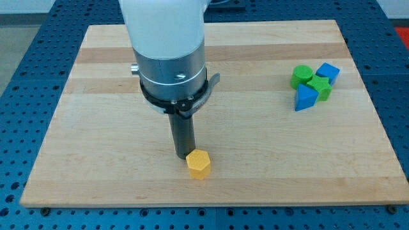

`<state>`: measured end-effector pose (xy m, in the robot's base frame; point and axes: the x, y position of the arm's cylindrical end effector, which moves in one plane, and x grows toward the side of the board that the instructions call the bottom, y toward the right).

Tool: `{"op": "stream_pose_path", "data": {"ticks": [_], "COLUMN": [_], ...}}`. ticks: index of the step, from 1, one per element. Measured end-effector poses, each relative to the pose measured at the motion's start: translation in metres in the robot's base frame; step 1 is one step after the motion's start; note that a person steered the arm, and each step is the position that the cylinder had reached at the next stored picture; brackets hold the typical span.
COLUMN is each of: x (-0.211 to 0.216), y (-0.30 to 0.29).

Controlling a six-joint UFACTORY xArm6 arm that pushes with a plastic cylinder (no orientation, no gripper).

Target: Push the yellow heart into the yellow hexagon

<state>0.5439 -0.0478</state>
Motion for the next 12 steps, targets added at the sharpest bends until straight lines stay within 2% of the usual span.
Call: {"op": "stream_pose_path", "data": {"ticks": [1,3,5,6,9,12], "x": [-0.014,-0.090,-0.183,-0.210,-0.201,-0.172], "y": [-0.014,-0.075,-0.080,-0.066,0.015,0.051]}}
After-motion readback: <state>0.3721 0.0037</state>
